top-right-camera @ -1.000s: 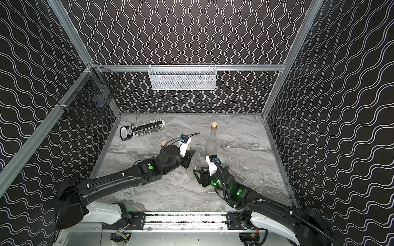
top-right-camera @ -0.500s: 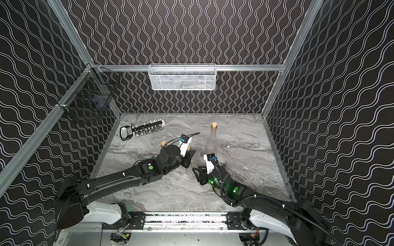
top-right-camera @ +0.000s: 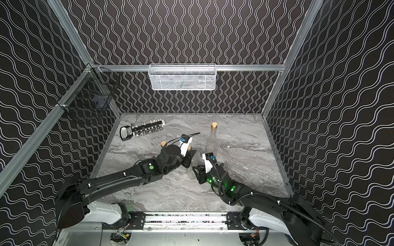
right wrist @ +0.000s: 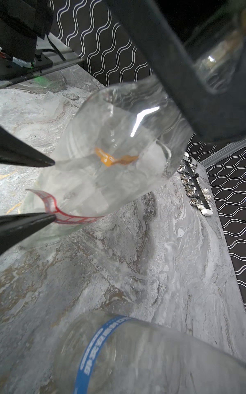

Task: Remove the label from the bottle
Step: Tear open the label from the bottle.

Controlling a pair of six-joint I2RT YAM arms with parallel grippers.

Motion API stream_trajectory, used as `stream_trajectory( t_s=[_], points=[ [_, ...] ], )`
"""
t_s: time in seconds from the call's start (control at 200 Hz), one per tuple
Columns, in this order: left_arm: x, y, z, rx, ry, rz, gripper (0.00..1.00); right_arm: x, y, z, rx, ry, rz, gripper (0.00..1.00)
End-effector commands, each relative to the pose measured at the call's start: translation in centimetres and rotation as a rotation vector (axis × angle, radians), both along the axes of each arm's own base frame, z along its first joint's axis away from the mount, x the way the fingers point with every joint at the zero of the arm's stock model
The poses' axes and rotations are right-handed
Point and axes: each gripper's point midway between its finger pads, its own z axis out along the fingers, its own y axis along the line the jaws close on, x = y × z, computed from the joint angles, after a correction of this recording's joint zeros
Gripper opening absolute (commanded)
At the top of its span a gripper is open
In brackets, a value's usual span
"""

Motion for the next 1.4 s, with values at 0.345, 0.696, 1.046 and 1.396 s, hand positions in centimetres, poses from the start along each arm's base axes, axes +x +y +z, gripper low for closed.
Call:
stream_trajectory(
  t_s=[0.345, 0.696, 1.046, 1.396],
  points=[
    [-0.8, -0.1, -0.9, 0.007, 0.044, -0.029, 0.0, 0.8, 0.0, 0.6, 0.006, -0.035, -0.029, 0.27],
    [-1.3, -0.1, -0.9, 0.003, 0.052, -0.047, 0.0, 1.2, -0.1, 0.6, -0.002, -0.044, -0.051, 0.2],
    [-1.5, -0.5, -1.4, 0.006, 0.064, -0.066, 0.0, 1.4, 0.4, 0.9, -0.005, -0.057, -0.039, 0.21],
    [-1.7, -0.6, -1.6, 0.007, 0.069, -0.073, 0.0, 1.6, 0.4, 1.0, -0.009, -0.069, -0.046, 0.18]
  ],
)
